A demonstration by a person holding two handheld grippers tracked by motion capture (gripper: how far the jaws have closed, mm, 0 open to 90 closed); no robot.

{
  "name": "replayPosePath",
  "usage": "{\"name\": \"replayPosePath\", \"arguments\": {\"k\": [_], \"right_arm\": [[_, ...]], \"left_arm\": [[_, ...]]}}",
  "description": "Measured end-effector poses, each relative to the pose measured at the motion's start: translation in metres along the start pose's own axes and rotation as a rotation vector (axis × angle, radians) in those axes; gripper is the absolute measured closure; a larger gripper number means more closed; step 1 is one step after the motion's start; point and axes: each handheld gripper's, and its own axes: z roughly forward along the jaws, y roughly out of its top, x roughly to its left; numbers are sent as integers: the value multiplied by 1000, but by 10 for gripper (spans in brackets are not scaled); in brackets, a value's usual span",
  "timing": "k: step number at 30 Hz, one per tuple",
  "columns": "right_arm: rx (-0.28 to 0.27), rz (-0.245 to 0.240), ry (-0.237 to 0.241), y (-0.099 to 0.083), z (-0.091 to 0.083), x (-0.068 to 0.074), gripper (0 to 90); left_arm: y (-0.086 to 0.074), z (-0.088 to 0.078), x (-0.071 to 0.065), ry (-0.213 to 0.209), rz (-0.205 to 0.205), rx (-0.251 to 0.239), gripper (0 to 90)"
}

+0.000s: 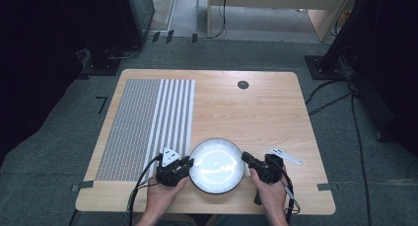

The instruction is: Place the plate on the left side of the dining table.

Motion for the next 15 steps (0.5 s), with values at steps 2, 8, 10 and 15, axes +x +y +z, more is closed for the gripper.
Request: {"name": "replayPosePath", "arguments": {"k": [2, 8, 10, 15], "right_arm": [[1, 0, -1, 0, 0, 0, 886], [-6, 17, 12, 1, 0, -1, 884], [-10, 15, 5, 0, 1, -1, 883], [-18, -4, -33, -3, 5, 3, 880]], "left_arm": [[0, 0, -1, 6, 7, -2, 764], [-1, 1, -3, 29, 16, -11, 777], [-1, 2, -3, 35, 21, -12, 785], [-1, 2, -5, 46, 32, -18, 792]]}}
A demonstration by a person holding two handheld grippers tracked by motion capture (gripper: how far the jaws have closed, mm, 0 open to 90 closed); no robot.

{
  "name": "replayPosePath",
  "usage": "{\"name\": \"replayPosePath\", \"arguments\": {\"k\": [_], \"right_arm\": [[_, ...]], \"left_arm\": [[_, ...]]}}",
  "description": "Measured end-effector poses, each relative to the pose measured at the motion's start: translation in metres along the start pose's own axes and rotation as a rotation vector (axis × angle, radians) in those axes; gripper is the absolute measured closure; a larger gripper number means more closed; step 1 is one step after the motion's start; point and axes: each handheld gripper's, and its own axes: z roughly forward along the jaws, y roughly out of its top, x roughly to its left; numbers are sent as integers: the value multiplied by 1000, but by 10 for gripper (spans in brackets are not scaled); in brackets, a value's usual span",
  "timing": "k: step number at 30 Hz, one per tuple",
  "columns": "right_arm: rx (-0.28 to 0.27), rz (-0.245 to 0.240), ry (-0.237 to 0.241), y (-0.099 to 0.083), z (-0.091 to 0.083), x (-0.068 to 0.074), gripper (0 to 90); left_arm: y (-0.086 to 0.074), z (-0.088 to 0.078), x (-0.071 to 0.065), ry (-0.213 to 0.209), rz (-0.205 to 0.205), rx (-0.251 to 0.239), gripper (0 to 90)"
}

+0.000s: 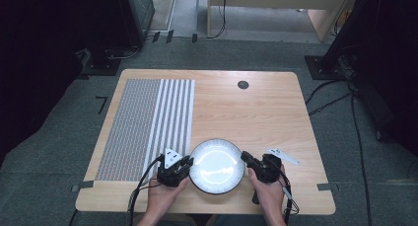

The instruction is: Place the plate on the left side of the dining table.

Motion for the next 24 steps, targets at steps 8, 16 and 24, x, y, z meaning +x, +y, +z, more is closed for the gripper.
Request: {"name": "replayPosePath", "arguments": {"k": [8, 16, 24], "right_arm": [[-21, -33, -53, -5, 6, 6, 880], [-43, -85, -90, -8, 6, 11, 891], [-54, -88, -93, -9, 3, 13, 897]], "left_arm": [[0, 1, -1, 8, 17, -11, 792], [-1, 1, 1, 0, 12, -11, 791], [-1, 1, -1, -8, 23, -9, 724]]}}
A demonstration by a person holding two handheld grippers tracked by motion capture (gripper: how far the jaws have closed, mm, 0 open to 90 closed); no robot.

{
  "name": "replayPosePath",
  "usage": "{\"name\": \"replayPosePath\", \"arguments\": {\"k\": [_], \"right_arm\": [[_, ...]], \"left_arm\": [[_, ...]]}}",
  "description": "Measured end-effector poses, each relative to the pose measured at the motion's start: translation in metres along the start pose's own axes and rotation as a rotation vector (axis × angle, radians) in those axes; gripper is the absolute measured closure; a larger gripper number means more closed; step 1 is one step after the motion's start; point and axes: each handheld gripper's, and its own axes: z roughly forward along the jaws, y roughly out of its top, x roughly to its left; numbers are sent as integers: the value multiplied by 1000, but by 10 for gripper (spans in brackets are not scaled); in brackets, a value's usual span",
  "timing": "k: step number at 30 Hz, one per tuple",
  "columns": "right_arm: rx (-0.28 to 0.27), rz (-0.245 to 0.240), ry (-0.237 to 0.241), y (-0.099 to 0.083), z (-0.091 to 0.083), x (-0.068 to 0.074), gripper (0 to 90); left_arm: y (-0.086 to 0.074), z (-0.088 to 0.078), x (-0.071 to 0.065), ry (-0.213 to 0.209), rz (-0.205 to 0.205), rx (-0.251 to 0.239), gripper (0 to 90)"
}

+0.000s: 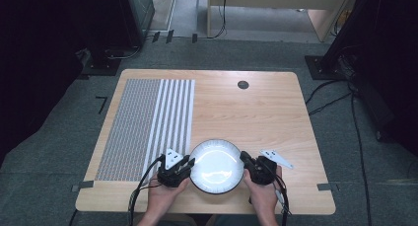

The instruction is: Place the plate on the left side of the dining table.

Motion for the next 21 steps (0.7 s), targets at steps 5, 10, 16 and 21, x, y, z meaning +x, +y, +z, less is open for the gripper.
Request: {"name": "replayPosePath", "arguments": {"k": [5, 10, 16, 21], "right_arm": [[-4, -17, -1, 0, -2, 1, 898], [-7, -26, -3, 0, -4, 0, 899], [-20, -23, -16, -1, -8, -3, 899], [-22, -22, -18, -1, -10, -4, 899]], "left_arm": [[0, 0, 0, -9, 3, 1, 702], [1, -1, 0, -21, 5, 3, 684], [4, -4, 2, -46, -13, 1, 673], [6, -6, 1, -54, -20, -1, 644]]}}
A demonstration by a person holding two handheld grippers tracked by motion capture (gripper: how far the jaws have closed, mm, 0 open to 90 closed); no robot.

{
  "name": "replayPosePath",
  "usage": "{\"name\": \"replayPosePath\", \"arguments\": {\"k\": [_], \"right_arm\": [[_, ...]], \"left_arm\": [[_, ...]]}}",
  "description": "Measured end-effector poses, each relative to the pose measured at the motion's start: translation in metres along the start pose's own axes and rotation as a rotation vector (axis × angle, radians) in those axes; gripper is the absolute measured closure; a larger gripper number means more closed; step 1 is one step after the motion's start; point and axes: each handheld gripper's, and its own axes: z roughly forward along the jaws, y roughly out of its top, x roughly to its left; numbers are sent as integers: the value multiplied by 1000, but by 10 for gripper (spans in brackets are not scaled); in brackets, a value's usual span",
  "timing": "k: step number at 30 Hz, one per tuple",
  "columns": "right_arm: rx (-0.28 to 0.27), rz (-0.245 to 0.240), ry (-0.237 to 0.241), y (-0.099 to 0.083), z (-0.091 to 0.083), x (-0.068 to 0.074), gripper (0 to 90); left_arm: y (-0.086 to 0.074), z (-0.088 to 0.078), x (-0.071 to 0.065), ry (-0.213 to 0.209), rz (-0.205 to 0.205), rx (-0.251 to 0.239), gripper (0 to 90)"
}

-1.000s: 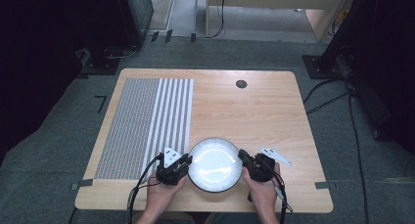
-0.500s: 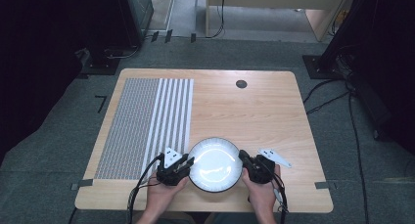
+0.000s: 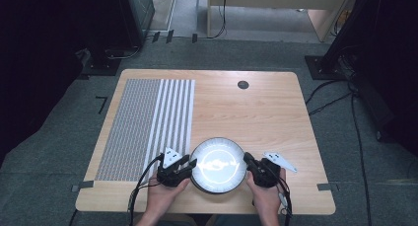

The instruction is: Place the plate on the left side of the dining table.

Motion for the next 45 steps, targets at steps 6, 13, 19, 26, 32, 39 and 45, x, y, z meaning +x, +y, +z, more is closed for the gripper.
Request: {"name": "replayPosePath", "arguments": {"k": [6, 13, 19, 26, 32, 39, 45], "right_arm": [[-3, -2, 0, 0, -2, -1, 899], [-14, -15, -9, 0, -6, -1, 898], [-5, -36, -19, 0, -8, 1, 895], [-21, -70, -63, 2, -14, 4, 895], [-3, -61, -53, 2, -16, 1, 880], [53, 22, -22, 1, -12, -4, 828], [83, 118, -7, -3, -6, -4, 830]], "left_arm": [[2, 0, -5, -8, 2, 1, 667], [4, 4, -7, -2, -31, 36, 669], [6, 7, -6, -20, -65, 42, 633], [5, 14, -9, -53, -68, 86, 610], [4, 19, -13, -30, -73, 106, 625], [2, 23, -14, -21, -87, 109, 663], [2, 23, -10, -32, -111, 100, 700]]}}
